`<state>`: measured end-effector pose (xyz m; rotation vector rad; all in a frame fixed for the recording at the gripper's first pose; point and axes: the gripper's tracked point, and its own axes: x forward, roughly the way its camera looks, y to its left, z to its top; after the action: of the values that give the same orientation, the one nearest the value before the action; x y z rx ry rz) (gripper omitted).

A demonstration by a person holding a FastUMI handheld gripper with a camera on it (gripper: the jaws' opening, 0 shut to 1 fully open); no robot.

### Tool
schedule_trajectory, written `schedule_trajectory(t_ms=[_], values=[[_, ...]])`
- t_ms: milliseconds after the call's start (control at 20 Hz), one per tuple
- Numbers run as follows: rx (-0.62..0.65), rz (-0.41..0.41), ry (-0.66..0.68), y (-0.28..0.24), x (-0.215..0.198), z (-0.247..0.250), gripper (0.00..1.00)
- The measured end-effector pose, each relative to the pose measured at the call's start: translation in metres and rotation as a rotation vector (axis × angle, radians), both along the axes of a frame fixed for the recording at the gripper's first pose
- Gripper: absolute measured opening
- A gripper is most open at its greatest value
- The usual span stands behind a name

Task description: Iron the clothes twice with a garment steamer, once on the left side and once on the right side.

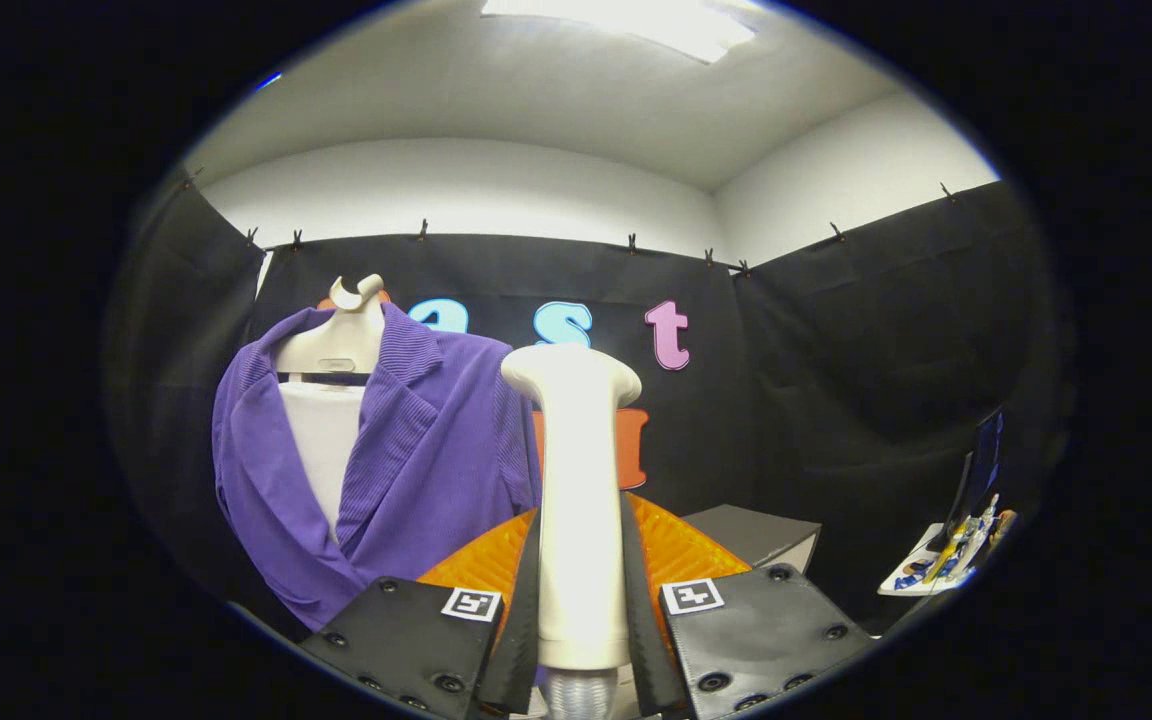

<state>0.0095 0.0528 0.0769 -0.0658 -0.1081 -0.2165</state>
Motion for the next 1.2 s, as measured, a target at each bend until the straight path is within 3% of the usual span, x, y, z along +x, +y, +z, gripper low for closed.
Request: schedule_trajectory(t_ms=[150,500,1200], values=[[-0.016,0.013,-0.014,0.035,-0.017,-0.014,0.45],[-0.023,0.091,-0.007,0.101,-0.004,-0.042,0.45],[-0.059,0.063,0.041,0.124,0.038,-0.082,0.45]])
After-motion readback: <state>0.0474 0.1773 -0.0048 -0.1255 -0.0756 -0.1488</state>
